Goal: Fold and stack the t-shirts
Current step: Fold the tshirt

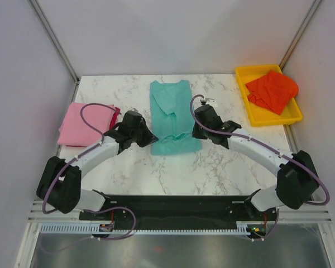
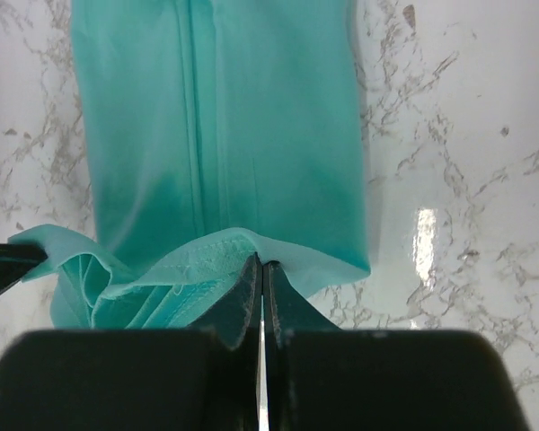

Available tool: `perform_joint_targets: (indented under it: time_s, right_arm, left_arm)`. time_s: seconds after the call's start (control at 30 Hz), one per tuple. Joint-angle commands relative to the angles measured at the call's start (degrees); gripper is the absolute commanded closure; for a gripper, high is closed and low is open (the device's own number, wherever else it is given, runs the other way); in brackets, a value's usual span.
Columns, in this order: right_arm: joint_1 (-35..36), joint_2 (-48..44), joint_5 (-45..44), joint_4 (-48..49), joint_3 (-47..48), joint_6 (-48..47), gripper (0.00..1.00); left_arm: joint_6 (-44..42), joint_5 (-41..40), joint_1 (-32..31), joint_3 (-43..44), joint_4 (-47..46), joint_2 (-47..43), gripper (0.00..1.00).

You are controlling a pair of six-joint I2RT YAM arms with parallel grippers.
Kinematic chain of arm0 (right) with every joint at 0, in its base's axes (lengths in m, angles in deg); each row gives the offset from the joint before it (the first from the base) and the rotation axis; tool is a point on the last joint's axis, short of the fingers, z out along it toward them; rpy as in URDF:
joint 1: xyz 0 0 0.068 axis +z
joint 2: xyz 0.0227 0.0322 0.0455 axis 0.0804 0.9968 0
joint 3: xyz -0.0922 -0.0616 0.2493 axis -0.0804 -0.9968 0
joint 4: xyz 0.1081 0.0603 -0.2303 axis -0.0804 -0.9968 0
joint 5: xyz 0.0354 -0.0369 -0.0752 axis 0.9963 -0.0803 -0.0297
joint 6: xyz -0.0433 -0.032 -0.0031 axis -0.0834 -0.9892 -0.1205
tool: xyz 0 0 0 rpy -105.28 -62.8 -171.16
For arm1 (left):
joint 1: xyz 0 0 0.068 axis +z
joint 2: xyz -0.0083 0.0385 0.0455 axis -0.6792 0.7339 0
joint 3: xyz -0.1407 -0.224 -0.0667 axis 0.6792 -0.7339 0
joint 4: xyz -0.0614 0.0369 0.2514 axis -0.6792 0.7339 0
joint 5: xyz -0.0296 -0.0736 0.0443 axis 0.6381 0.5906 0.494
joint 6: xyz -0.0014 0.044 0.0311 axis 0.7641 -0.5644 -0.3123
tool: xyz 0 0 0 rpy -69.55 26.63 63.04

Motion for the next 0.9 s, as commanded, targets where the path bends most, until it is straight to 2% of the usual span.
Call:
perform_joint_targets:
  time_s: [0.0, 0.27, 0.43, 0.87]
  right_arm:
    - [-2.46, 5.02, -0.79, 1.67, 6.02, -2.18, 1.0]
    - [-6.5, 15.4, 1.23, 1.67, 14.82, -4.29, 1.0]
    - [-8.53, 21.19, 2.29, 1.58, 19.92, -5.17, 1.0]
    - [-12.05, 30.52, 5.62, 1.49, 32.21, -7.98, 1.0]
  left_arm:
    - [-4.01, 3.85, 2.92, 4.84, -0.67, 3.07, 0.98]
    - [-4.98, 6.23, 8.03, 10.12, -2.51, 10.46, 0.98]
    - [-6.47, 5.88, 8.82, 15.38, -3.13, 15.38, 0.98]
    - [-7.09, 8.61, 12.77, 22.77, -4.88, 23.29, 0.98]
